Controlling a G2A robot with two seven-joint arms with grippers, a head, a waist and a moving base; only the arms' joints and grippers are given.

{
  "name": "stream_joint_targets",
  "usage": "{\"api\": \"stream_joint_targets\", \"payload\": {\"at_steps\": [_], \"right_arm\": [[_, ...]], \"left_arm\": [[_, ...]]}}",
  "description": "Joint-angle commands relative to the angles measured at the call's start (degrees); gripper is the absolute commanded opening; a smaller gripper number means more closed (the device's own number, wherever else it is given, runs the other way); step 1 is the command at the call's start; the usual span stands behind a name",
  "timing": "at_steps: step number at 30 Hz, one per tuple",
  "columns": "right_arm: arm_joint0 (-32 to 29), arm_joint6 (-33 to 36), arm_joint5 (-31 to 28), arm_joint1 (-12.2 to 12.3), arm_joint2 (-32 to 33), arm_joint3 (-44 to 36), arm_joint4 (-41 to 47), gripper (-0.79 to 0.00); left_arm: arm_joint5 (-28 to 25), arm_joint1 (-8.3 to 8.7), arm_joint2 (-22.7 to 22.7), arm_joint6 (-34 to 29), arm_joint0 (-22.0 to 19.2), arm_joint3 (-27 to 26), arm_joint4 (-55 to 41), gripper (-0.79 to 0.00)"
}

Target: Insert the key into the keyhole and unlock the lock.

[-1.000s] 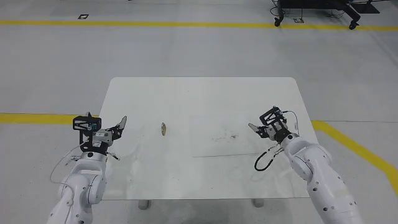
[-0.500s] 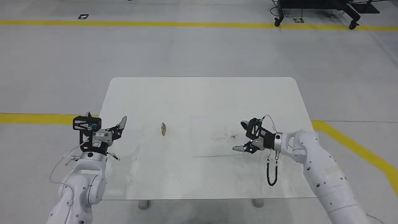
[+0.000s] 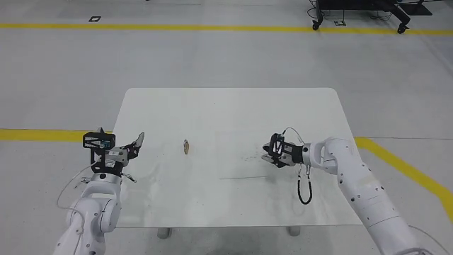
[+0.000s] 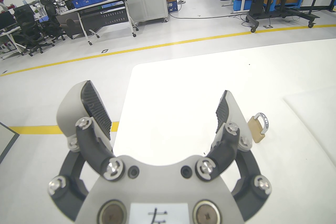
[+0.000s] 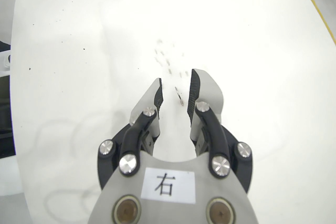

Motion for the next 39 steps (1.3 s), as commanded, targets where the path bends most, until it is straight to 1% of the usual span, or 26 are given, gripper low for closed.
{"api": "stream_joint_targets", "payload": {"at_steps": [1,4,8,11,12,13,19,32,36,39], "right_arm": [[0.7,0.6,0.1,-0.1,-0.7,0.8,0.0,-0.517],[1.7,1.3,0.6,-0.2,-1.6,1.8,0.1,-0.526],[2.6,1.5,0.6,-0.3,-2.4,3.0,0.1,-0.588],[3.4,1.8,0.6,-0.5,-3.3,4.3,0.4,-0.668],[3.7,1.8,0.7,-0.5,-3.6,4.8,0.5,-0.714],[4.0,1.7,0.7,-0.6,-3.9,5.2,0.7,-0.785],[4.6,0.0,0.5,-0.3,-3.9,5.5,0.4,-0.785],[0.1,-5.7,2.9,1.7,0.0,-2.8,-4.4,-0.785],[-1.1,-6.2,3.8,2.3,1.5,-5.7,-5.8,-0.785],[-1.9,-5.1,4.8,2.7,2.5,-7.9,-6.9,-0.785]], "left_arm": [[0.0,0.00,0.0,0.0,0.0,0.0,0.0,0.000],[0.0,0.00,0.0,0.0,0.0,0.0,0.0,0.000],[0.0,0.00,0.0,0.0,0.0,0.0,0.0,0.000],[0.0,0.00,0.0,0.0,0.0,0.0,0.0,0.000],[0.0,0.00,0.0,0.0,0.0,0.0,0.0,0.000],[0.0,0.00,0.0,0.0,0.0,0.0,0.0,0.000],[0.0,0.00,0.0,0.0,0.0,0.0,0.0,0.000],[0.0,0.00,0.0,0.0,0.0,0.0,0.0,0.000],[0.0,0.00,0.0,0.0,0.0,0.0,0.0,0.000],[0.0,0.00,0.0,0.0,0.0,0.0,0.0,0.000]]}}
